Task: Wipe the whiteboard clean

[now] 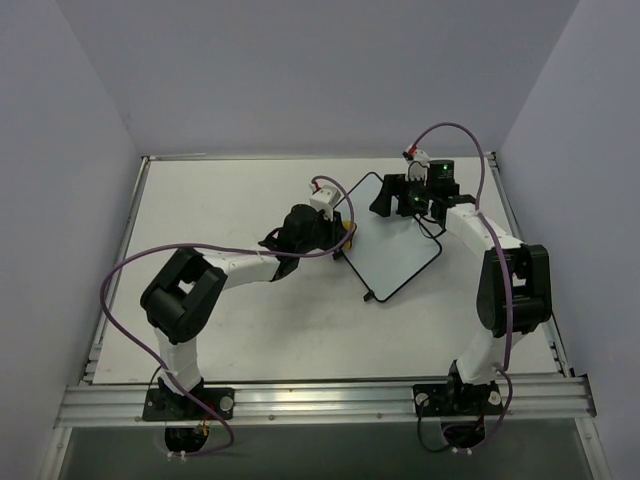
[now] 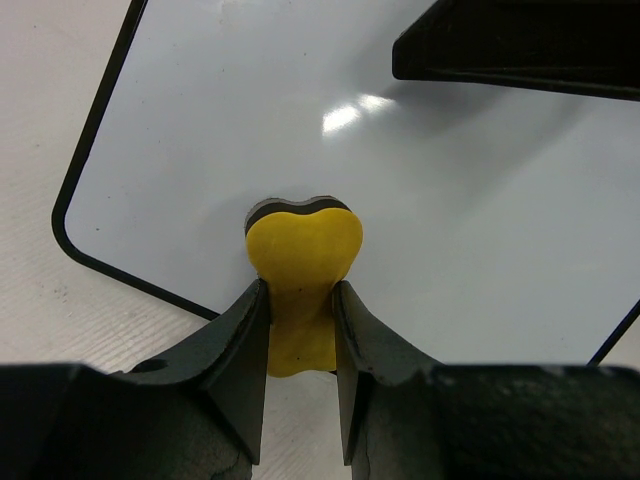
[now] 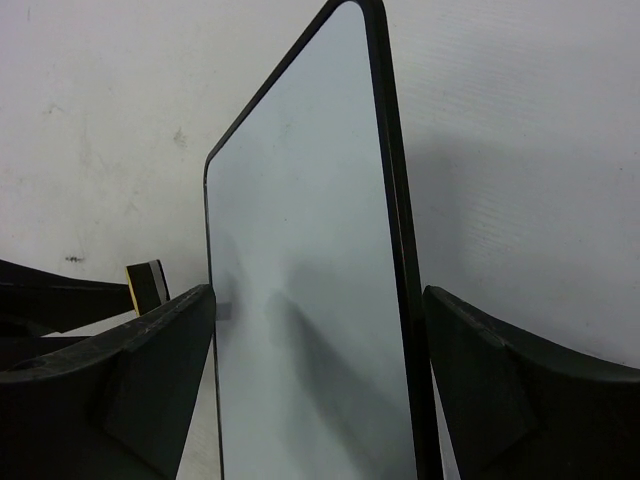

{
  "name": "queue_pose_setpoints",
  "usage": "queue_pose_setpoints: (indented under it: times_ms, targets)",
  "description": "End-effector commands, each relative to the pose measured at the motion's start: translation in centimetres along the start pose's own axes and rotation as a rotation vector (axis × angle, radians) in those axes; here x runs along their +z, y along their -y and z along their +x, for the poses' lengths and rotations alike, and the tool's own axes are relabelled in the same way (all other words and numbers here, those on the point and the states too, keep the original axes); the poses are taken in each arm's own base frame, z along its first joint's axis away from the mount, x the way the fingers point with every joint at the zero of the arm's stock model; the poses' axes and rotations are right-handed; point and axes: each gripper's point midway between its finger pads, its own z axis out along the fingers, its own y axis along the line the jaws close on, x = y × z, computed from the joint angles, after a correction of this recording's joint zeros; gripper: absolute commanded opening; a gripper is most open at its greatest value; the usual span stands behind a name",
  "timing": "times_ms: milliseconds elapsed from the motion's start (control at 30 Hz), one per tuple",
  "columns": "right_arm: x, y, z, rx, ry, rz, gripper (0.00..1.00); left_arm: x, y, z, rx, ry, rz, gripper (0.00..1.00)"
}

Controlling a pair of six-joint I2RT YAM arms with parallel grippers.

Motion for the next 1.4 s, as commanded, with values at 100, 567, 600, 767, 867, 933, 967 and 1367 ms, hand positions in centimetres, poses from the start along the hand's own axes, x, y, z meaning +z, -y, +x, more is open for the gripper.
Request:
queue_pose_setpoints:
  times_ms: [100, 567, 600, 767, 867, 933, 967, 1367]
  targets:
    - [-1.9, -0.9, -2.2, -0.032, 0.037, 0.045, 0.82, -0.9, 0.8, -4.1, 0.025, 0.089, 0.01, 0.02]
    - [-3.6, -1.2, -3.9, -0.061, 0.069, 0.112, 0.88, -0.9, 0.8, -4.0, 0.023, 0.088, 0.005, 0.02]
    - [-3.6, -1.2, -4.0, -0.069, 0.072, 0.121, 0.89, -0.9, 0.8, -4.0, 0.023, 0.088, 0.005, 0.02]
    - [-4.1, -0.8, -3.8, -0.067, 0.058, 0.183, 0.89, -1.1, 0.8, -4.4, 0.022, 0.101, 0.001, 0.02]
    - [-4.4, -0.6, -4.1, -0.065, 0.065, 0.2, 0.89, -1.3, 0.9, -4.6, 0.022, 0.104, 0.003, 0.02]
    - [-4.5, -0.5, -4.2, -0.063, 0.066, 0.208, 0.9, -1.4, 0.9, -4.6, 0.022, 0.106, 0.002, 0.02]
    - [-4.5, -0.5, -4.3, -0.063, 0.068, 0.214, 0.9, -1.4, 0.9, -4.8, 0.022, 0.109, 0.001, 0.02]
    - [-5.7, -0.1, -6.1, -0.06, 0.119, 0.271, 0.9, -2.1, 0.4, -5.9, 0.014, 0.131, -0.017, 0.02]
